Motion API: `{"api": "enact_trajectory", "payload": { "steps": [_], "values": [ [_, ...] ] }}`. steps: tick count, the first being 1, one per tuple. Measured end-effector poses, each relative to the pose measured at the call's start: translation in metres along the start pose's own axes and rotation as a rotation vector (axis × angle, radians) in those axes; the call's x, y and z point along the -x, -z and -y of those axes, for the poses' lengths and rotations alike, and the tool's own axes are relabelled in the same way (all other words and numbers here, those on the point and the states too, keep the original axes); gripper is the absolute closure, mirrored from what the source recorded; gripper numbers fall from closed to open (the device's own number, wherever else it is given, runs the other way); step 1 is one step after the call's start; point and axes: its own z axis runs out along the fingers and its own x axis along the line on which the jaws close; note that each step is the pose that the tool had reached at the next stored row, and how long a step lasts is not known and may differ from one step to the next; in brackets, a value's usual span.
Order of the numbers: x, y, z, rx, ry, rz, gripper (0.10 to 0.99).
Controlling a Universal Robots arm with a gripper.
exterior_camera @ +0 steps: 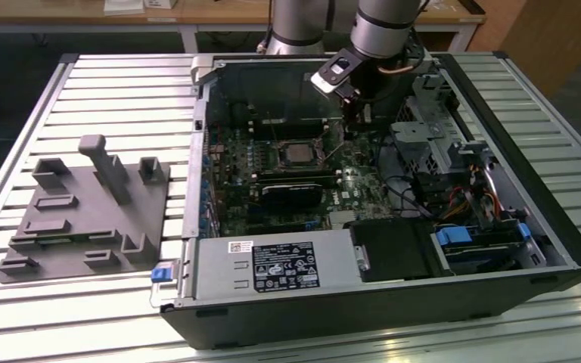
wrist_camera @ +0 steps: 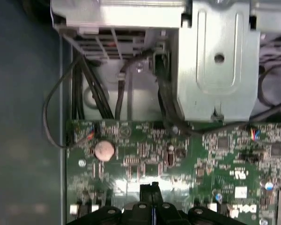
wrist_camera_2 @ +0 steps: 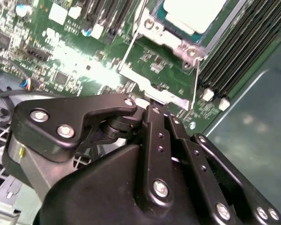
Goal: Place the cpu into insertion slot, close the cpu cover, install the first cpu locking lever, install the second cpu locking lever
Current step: 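Close the cpu cover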
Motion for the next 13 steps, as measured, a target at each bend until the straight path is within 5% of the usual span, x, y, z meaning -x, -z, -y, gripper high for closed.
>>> {"api": "enact_trajectory", "payload": {
  "steps": [13],
  "values": [
    [0.0001, -0.0022, 0.0363, 0.001, 0.000, -0.0001, 0.980]
  ]
}}
